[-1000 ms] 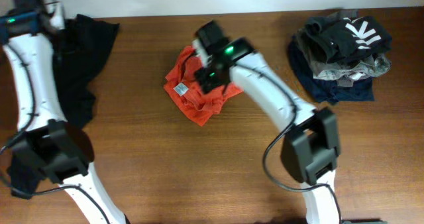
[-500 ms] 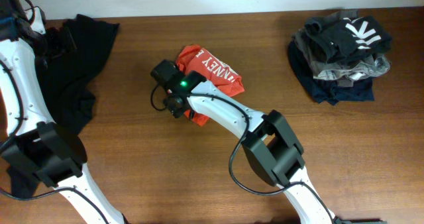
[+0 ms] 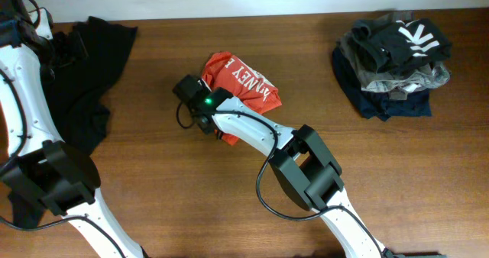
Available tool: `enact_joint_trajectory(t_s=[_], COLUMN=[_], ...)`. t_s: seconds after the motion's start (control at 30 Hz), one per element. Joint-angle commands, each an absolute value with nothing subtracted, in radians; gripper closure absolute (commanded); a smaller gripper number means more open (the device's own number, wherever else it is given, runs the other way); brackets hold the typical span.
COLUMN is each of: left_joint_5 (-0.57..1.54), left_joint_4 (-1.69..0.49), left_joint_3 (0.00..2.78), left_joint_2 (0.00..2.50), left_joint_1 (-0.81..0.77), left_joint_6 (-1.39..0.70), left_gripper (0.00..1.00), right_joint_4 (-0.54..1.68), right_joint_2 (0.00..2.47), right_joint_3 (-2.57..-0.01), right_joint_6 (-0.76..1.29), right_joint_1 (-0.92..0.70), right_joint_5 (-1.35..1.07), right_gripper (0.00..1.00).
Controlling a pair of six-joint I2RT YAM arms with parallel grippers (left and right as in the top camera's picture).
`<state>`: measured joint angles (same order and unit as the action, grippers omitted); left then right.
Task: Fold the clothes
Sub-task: 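Grasp the folded red shirt bundle with the right gripper, then lift the bundle and carry it right to the clothes stack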
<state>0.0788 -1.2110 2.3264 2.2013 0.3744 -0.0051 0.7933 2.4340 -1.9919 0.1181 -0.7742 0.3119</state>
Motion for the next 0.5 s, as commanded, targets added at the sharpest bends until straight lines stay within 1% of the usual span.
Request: enact_joint_trajectory(t_s=[0.0, 0.03, 0.1, 0.3, 0.47], left_joint_5=[0.094, 0.094, 0.094, 0.094, 0.102], left_joint_4=[-1.212, -1.212, -1.212, -1.212, -1.213], left_joint_3=[2.338, 2.338, 2.338, 2.338, 2.338], left_joint_2=[2.21, 2.21, 2.21, 2.21, 2.21], left_joint_1=[0.374, 0.374, 0.374, 0.373, 0.373], left_joint_6=[-0.016, -0.016, -0.016, -0.016, -0.015], left_gripper=[0.01, 0.01, 0.01, 0.01, 0.01], right_joint_4=[0.815, 0.828, 0.869, 1.073, 1.282], right_joint_2=[2.459, 2.45, 2.433, 2.371, 2.355], right_joint_3=[-1.996, -2.0, -2.022, -2.21, -2.513], right_joint_6=[0.14, 0.14, 0.139, 0.136, 0.103], right_joint_1=[-0.778, -0.778, -0.775, -0.743, -0.691], right_joint_5=[0.386, 0.398, 0.408, 0.403, 0.4], right_gripper=[0.82, 0.88, 0.96, 0.96, 0.96])
